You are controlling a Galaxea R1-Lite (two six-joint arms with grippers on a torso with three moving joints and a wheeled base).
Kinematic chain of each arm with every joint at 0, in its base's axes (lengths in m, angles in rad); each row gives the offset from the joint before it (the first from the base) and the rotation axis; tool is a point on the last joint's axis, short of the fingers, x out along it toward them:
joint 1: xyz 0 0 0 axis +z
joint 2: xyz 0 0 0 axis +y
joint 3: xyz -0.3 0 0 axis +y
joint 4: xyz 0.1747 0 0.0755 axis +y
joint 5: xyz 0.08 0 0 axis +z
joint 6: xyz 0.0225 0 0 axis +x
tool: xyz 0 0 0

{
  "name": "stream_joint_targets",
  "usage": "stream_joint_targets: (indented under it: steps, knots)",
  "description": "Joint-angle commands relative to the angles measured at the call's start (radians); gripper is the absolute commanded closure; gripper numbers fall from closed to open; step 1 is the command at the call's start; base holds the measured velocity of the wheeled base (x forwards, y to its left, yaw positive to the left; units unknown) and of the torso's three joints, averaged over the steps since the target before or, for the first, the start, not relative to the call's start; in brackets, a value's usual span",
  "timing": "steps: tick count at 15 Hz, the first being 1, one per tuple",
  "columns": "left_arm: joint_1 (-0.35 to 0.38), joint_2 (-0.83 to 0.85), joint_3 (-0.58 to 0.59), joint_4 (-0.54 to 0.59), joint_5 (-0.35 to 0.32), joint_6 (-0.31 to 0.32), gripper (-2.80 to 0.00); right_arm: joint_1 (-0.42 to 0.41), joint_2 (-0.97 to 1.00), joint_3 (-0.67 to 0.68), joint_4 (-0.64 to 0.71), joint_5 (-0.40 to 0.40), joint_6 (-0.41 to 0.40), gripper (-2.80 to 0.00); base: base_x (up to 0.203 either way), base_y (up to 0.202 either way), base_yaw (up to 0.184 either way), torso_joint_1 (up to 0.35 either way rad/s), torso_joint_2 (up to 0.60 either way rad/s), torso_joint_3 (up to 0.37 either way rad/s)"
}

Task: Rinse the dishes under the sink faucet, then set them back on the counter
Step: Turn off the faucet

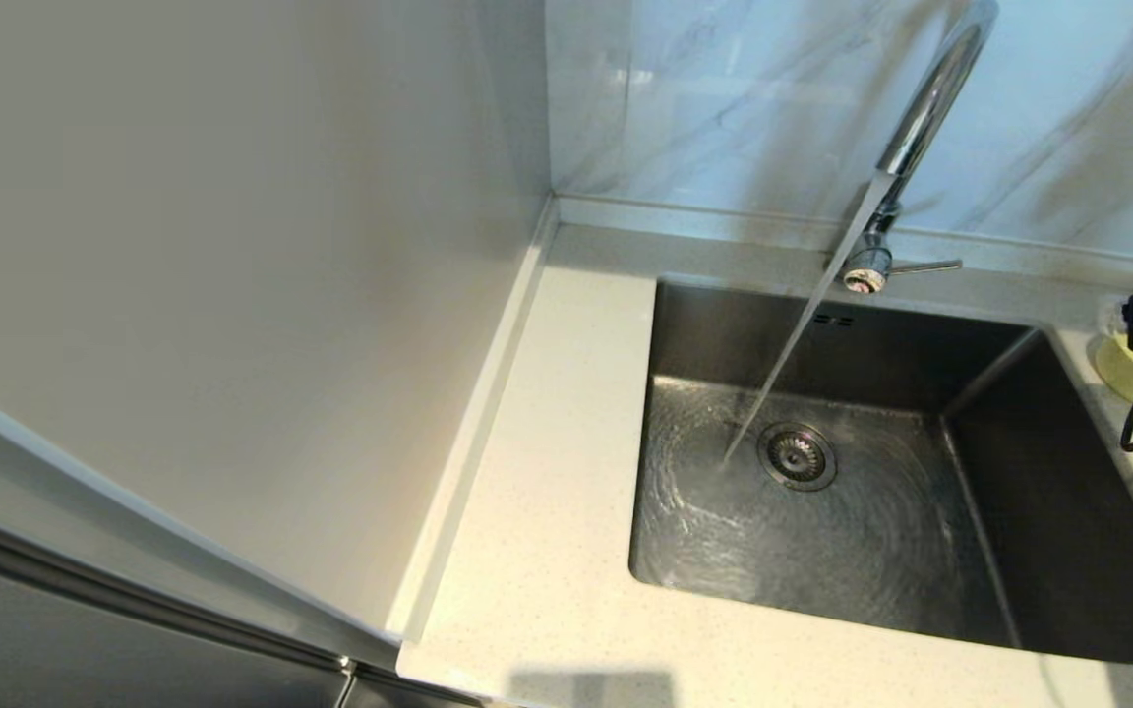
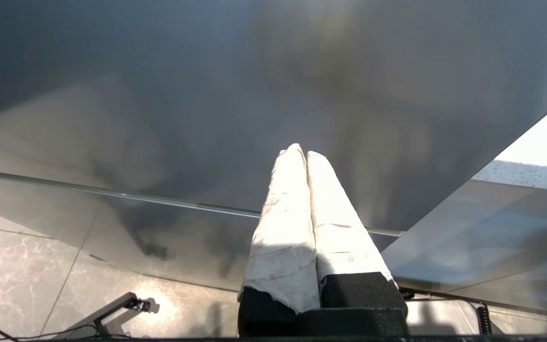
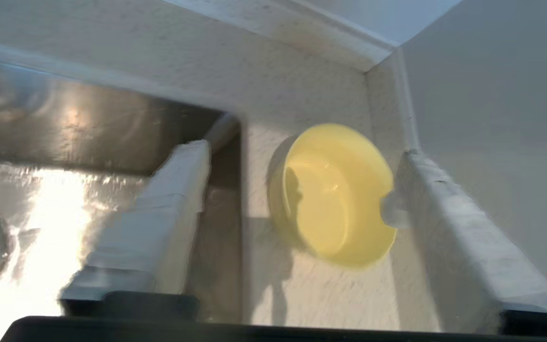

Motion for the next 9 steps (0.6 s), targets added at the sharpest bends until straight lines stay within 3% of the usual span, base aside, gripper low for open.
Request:
stream_joint_targets:
  steps: [1, 7, 9]
  knots:
    - [0.000, 0.000, 0.000, 0.000, 0.000, 0.001, 0.00, 0.001, -0.065, 0.045, 0.000, 0.001, 0.001, 0.00, 0.000, 0.000, 0.000, 0.000, 0.00, 0.000]
    - [0.000, 0.000, 0.000, 0.000, 0.000, -0.001, 0.00, 0.084, -0.093, 0.113, -0.001, 0.014, 0.034, 0.00, 0.000, 0.000, 0.000, 0.000, 0.00, 0.000]
    - [0.000, 0.000, 0.000, 0.000, 0.000, -0.001, 0.00, 0.148, -0.095, 0.131, -0.006, 0.011, 0.035, 0.00, 0.000, 0.000, 0.000, 0.000, 0.00, 0.000]
